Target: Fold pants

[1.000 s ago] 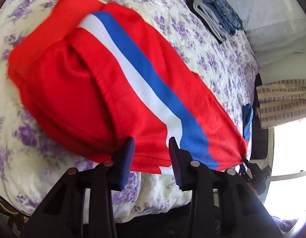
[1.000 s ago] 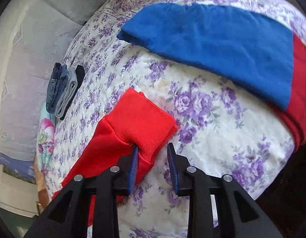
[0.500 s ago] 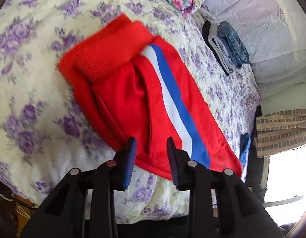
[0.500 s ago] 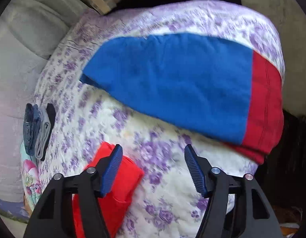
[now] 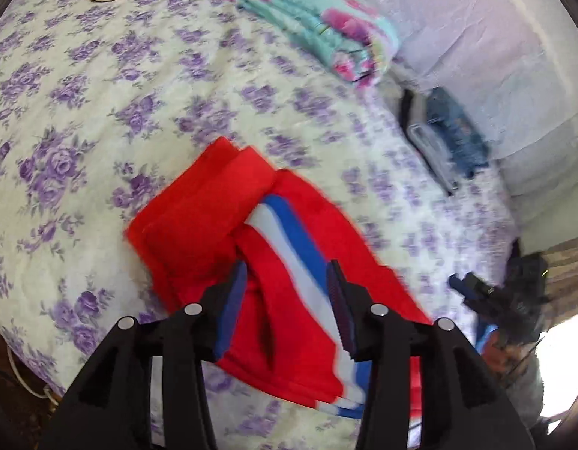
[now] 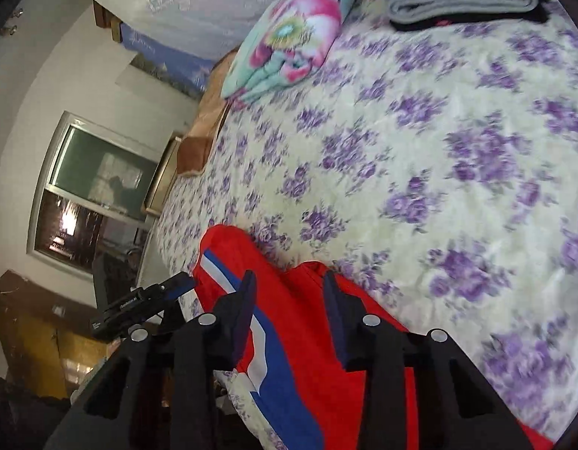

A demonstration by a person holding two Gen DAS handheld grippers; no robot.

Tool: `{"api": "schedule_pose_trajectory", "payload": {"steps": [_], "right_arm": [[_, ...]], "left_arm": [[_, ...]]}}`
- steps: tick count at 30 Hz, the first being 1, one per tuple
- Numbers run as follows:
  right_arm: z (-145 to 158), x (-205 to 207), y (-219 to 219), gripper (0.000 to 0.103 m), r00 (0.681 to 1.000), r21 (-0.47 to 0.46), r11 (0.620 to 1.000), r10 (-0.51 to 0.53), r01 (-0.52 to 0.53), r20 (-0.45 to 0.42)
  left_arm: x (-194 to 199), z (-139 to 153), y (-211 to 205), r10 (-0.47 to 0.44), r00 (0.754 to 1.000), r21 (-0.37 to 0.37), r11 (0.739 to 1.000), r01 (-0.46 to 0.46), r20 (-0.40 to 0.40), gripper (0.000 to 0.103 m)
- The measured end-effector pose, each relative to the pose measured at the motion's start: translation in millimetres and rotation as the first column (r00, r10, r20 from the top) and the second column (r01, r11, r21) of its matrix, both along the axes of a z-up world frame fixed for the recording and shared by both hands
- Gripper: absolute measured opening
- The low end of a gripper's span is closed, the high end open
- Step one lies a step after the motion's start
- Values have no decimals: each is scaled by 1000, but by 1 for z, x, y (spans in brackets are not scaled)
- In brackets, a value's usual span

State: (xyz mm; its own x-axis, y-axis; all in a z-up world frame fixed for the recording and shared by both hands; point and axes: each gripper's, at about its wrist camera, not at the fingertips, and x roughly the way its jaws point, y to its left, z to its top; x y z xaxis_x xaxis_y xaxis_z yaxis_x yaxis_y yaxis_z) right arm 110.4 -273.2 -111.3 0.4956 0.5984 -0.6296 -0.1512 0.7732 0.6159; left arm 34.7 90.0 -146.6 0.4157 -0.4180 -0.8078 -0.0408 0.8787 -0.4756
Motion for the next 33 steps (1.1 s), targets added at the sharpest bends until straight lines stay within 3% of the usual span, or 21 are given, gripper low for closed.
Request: {"api": "schedule_pose_trajectory", "payload": {"steps": [2,4,7,13,18,28,30,31,33], "right_arm": [[-10,15,9,35,997,-14,998,62,-62,-42],[-17,25,18,35,991,-46,993,108,-112,-85],[-24,28,30,35,982,-117,978,159,-171,-104],[-31,33,43,32,970,-196,952,217,-236,-113],[-35,44,58,27,960,-228,935,250,-272,-124],[-44,52,68,27,955,-282,914,264,-293,-136],[-43,49,76,19,954,-326,897,278,-300,-113],[-40,47,78,10,953,-349,887,286,-302,-98],[-30,44,74,9,960,-354,893,275,-276,-55]], "left_arm": [[3,-19,4,18,998,8,1000,-17,-60,42],[0,-32,10,32,996,30,999,-29,-80,23],[-7,-38,19,53,995,14,999,-52,-80,15],[-10,-41,16,54,997,29,998,-52,-59,15],[-12,-44,23,71,995,-24,997,-73,-69,15],[-16,-44,23,82,995,-40,996,-84,-63,15],[-16,-44,24,79,995,-41,996,-81,-60,15],[-16,-44,24,78,995,-42,996,-81,-59,15],[-16,-44,25,81,995,-45,995,-84,-59,15]]}}
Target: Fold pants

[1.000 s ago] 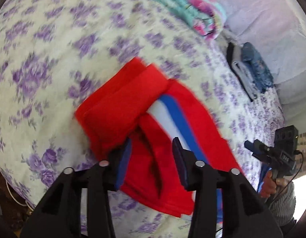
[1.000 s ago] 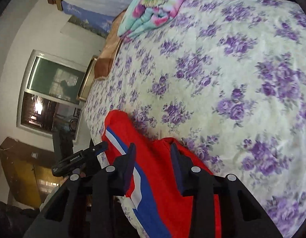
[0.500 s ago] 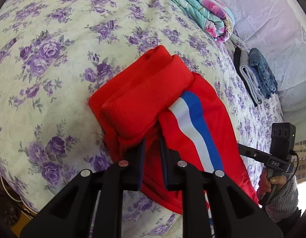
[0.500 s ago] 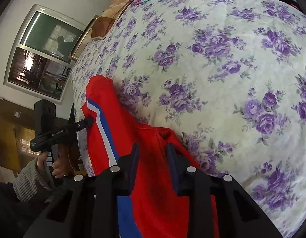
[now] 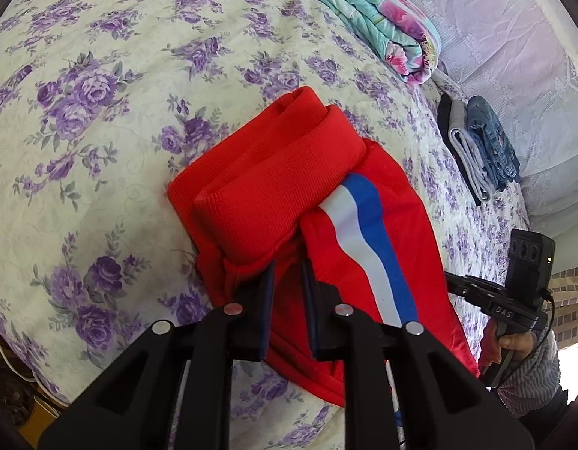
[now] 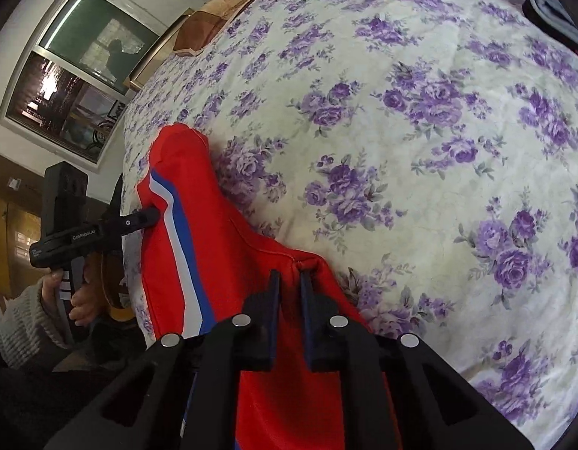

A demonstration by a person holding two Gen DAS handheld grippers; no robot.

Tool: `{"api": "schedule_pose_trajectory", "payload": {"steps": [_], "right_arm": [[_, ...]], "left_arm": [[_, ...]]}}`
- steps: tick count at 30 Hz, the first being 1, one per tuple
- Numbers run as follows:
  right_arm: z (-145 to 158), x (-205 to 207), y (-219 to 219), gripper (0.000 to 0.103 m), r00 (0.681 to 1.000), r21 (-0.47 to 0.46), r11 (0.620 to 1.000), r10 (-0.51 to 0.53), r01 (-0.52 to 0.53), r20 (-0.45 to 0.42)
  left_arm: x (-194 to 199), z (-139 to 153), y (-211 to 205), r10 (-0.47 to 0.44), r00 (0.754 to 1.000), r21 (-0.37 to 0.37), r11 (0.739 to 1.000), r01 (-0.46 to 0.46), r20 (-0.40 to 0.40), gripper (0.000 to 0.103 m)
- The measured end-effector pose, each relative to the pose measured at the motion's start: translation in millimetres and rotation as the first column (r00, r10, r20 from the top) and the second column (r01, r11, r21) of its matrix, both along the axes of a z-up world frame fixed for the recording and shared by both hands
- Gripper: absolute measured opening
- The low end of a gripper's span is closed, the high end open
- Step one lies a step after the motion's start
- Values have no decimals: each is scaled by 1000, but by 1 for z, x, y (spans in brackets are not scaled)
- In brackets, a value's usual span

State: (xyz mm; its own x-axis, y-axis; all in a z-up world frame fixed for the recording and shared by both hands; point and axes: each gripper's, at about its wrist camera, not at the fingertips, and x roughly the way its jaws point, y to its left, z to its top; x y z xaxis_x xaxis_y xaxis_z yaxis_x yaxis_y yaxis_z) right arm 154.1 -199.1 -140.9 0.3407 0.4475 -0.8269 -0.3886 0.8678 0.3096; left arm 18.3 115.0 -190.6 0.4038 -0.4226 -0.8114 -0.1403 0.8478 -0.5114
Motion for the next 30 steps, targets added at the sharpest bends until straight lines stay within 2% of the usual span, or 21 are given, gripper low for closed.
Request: {"api": "schedule_pose_trajectory", "payload": {"steps": [3,7,9,11,14,15,16,17,20,22,24,26,28,30], "right_arm": [[5,11,-24,8,995,29,994,-101,101,11],[-19,24,-28,8,989,31,989,-147,148,-14],[-23,26,-38,10,981,104,976,-185,190,-52],[-19,19,-52,20,968,172,953,-243,251,-67],[0,-1,-67,20,953,187,935,-304,301,-14],[7,-10,-69,20,948,183,933,-317,309,16],[14,-16,-66,20,948,196,933,-316,303,40],[17,-19,-60,20,951,215,932,-307,290,48],[10,-18,-25,20,962,216,943,-268,254,40],[-3,-12,-7,20,961,200,942,-277,269,14],[-23,-5,0,20,946,183,928,-323,324,-34],[-39,1,-2,11,924,174,908,-375,382,-77],[-30,-5,-2,12,912,195,891,-407,410,-60],[-9,-19,6,16,923,197,906,-385,374,21]], "left_arm": [[-1,1,0,12,1000,1,1000,-12,6,15],[-2,2,-3,4,1000,34,999,-4,22,15],[-2,3,-2,4,1000,32,999,-5,22,15],[-2,7,1,9,1000,13,1000,-9,9,15],[-5,22,1,-7,1000,13,1000,7,25,24],[-6,30,-1,-17,999,14,1000,17,42,30],[-5,35,-3,-24,998,15,1000,24,59,38],[-3,40,-6,-34,996,18,999,32,78,41],[14,47,-20,-79,991,33,997,76,112,42],[25,42,-27,-107,989,82,992,99,99,43],[32,28,-30,-137,988,140,982,125,78,42],[33,20,-27,-153,986,159,977,140,69,35],[32,25,-27,-166,984,176,973,152,66,31],[28,40,-26,-174,980,148,976,159,95,32]]}}
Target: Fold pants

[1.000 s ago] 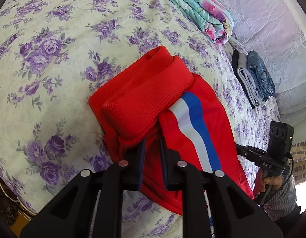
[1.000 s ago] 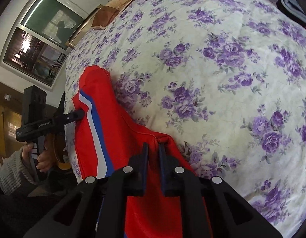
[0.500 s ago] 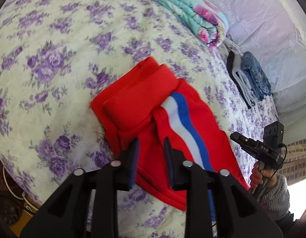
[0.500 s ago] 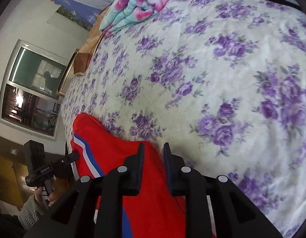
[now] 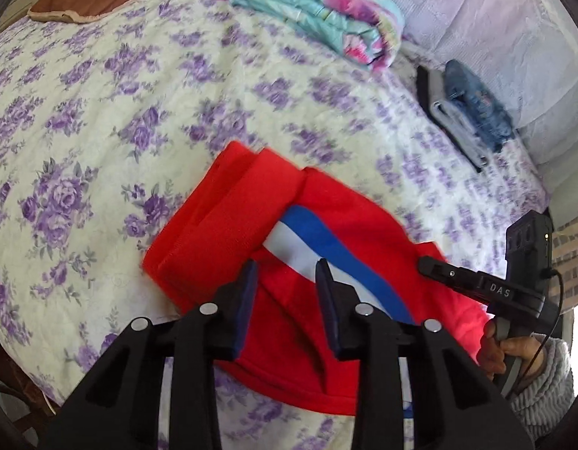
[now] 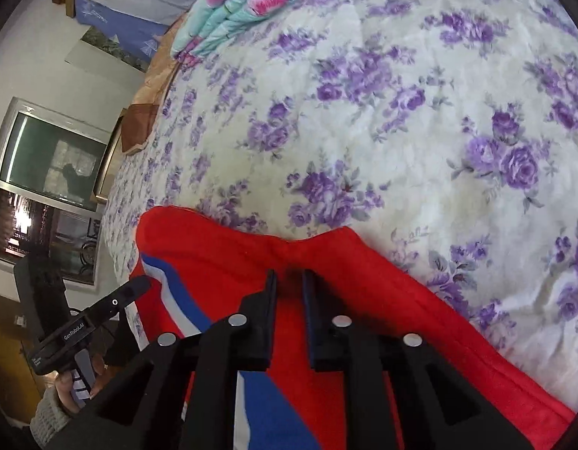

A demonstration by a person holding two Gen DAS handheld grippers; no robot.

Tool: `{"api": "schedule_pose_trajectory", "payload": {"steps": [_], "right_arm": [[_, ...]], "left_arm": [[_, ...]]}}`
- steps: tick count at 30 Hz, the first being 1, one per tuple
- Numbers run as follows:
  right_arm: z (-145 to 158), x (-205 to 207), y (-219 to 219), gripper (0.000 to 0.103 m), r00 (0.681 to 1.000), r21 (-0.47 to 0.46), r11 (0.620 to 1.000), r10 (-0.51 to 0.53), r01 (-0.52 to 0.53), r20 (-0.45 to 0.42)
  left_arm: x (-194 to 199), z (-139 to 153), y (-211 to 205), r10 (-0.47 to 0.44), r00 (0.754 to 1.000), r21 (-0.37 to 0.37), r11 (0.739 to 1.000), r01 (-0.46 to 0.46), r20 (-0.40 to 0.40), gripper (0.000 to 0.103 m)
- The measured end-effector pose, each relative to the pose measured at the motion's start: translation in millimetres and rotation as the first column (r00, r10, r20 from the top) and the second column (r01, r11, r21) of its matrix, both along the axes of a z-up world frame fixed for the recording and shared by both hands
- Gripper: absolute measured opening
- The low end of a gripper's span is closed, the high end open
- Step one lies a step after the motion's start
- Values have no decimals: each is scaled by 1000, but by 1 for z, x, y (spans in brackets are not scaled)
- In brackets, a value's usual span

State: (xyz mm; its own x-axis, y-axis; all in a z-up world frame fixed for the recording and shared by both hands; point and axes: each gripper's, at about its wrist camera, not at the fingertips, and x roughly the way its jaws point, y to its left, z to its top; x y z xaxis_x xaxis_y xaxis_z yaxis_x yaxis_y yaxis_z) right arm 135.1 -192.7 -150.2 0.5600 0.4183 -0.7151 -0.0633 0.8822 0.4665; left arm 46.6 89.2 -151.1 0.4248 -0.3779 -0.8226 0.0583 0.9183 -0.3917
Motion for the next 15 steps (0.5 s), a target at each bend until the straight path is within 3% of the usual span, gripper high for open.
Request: {"api": "schedule_pose_trajectory", "payload": {"steps": [2,4,6,7,9,10,13,15], "right_arm": [[11,-15,7,16,999,-17,1000,9,-8,49],[0,-18,9,19,1000,11,1000,-8,8,11],[-25,-14,6,20,997,-3,999,-53,53,-58],[-34,-15,3,14,995,12,997,-78,79,-67],[-25,-26,1,13,992,32,992,-120,121,-33],[-14,-35,3,17,992,20,992,-122,122,3],[16,-62,9,17,989,-33,994,-103,107,106],[21,-86,9,17,987,-41,994,-100,106,123]], "left_arm": [[-3,14,0,-32,999,-28,999,34,40,37],[-1,12,-6,-55,998,10,998,55,39,62],[7,-5,-10,-69,998,81,994,68,10,62],[9,-12,-9,-72,997,87,994,72,1,59],[9,-12,-10,-76,997,103,992,75,9,58],[7,-7,-10,-81,997,105,991,79,17,58],[0,12,-6,-97,994,34,995,95,53,58],[-8,24,-7,-128,988,-3,992,129,87,59]]}}
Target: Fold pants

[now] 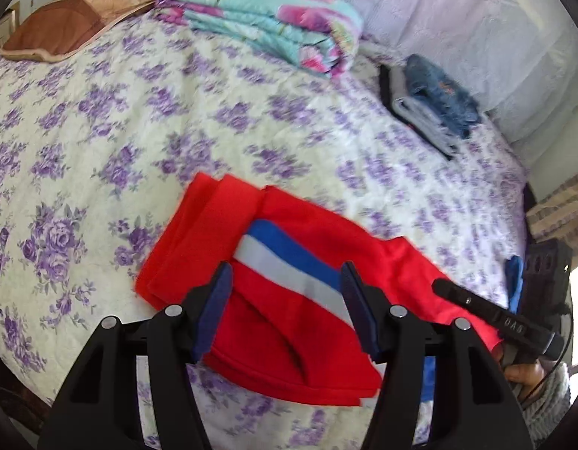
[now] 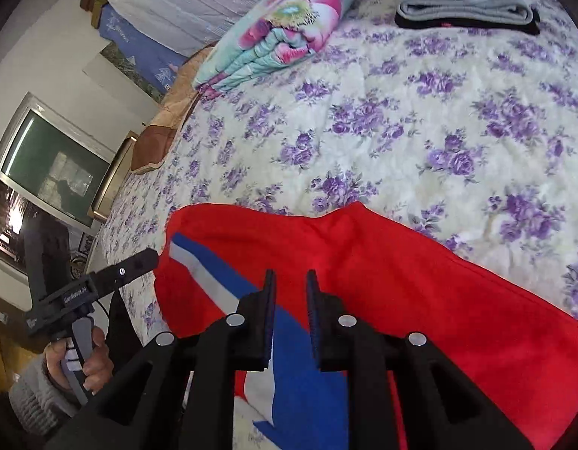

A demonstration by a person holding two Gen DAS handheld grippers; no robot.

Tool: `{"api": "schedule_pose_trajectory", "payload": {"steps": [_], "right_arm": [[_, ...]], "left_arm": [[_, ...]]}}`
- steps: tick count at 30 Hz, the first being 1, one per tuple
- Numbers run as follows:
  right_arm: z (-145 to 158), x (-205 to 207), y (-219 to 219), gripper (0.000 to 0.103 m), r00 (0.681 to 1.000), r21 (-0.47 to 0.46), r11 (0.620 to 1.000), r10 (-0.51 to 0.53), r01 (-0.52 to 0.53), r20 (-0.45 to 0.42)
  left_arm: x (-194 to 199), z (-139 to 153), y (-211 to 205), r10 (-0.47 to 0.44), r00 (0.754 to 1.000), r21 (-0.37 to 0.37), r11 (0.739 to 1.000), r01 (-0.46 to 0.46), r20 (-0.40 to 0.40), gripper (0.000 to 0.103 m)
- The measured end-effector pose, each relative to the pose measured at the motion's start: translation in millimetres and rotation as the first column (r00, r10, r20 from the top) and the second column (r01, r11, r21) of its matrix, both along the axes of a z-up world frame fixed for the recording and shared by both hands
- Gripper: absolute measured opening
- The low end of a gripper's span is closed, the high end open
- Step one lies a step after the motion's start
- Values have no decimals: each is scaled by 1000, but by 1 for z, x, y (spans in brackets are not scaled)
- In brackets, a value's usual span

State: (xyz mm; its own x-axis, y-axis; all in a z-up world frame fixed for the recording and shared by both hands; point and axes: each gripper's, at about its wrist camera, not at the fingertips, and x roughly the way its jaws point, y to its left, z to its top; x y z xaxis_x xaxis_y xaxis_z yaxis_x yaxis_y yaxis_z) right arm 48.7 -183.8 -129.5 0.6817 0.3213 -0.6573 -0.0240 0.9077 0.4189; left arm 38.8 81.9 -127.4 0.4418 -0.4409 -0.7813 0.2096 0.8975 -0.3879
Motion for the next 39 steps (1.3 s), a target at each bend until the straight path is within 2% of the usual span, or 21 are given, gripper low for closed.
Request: {"api": "schedule_pose_trajectory", "payload": {"steps": [2,3,5,6,7,8,9,11,13,14,16,17,18,19,20,22,23,26,31,35,39], "right_arm": [[-7,-22,0,19,1000,-11,1000,-21,21,-14],[-14,-31,1,21,999,-24,999,-37,37,-33],[-37,-39,0,38,992,-26,997,-70,68,-103],[-49,-39,-3,39,984,-24,996,-92,90,-153],[-59,-40,-7,33,979,-17,994,-107,105,-172],[-60,-44,-11,25,980,-11,992,-127,127,-151],[-58,-49,-11,24,978,-10,990,-143,143,-150],[-39,-64,-6,28,985,-36,988,-151,148,-86],[-29,-78,-1,34,992,-64,991,-120,118,-38],[-30,-83,-2,41,992,-85,990,-121,117,-47],[-49,-86,-15,44,983,-97,985,-150,139,-109],[-61,-84,-26,40,973,-73,986,-163,153,-162],[-62,-84,-35,35,973,-21,986,-166,165,-161],[-59,-86,-42,33,976,17,986,-160,165,-147],[-51,-90,-46,34,979,6,987,-158,160,-125],[-30,-106,-54,37,990,-21,991,-132,131,-49],[-20,-117,-61,37,993,-18,992,-121,121,-11],[-3,-162,-97,41,984,11,985,-170,170,60],[-10,-246,-186,43,927,144,921,-372,362,47],[-33,-290,-225,42,908,232,882,-419,411,-14],[-58,-307,-243,44,887,339,827,-458,449,-59]], "left_arm": [[-10,4,-9,-49,999,-2,999,49,23,63],[-15,0,-17,-89,996,24,996,89,28,66],[-19,-16,-28,-127,992,103,987,124,19,66],[-18,-29,-31,-128,992,134,983,128,-9,66],[-16,-44,-30,-120,992,142,982,126,-46,65],[-16,-52,-27,-113,992,134,984,119,-54,64],[-18,-52,-24,-110,993,124,986,113,-30,63],[-19,-44,-24,-112,993,121,986,114,-24,63],[-22,-31,-21,-119,993,46,992,120,-16,63],[-24,-25,-21,-122,993,19,992,122,-8,63],[-30,-14,-28,-144,989,10,989,144,23,65],[-32,-14,-34,-155,987,32,987,154,30,67],[-32,-21,-44,-163,987,91,983,160,19,73],[-29,-31,-53,-164,986,146,976,162,-3,75],[-27,-45,-59,-160,987,200,966,163,-32,75],[-33,-49,-67,-129,992,272,954,124,-1,73],[-37,-42,-71,-107,994,272,957,101,5,72],[-46,-24,-75,-49,999,169,984,48,1,72],[-65,-1,-118,-5,998,191,981,-8,66,72],[-75,10,-156,-1,995,212,977,-22,105,72],[-82,13,-168,3,991,254,966,-37,136,72]]}}
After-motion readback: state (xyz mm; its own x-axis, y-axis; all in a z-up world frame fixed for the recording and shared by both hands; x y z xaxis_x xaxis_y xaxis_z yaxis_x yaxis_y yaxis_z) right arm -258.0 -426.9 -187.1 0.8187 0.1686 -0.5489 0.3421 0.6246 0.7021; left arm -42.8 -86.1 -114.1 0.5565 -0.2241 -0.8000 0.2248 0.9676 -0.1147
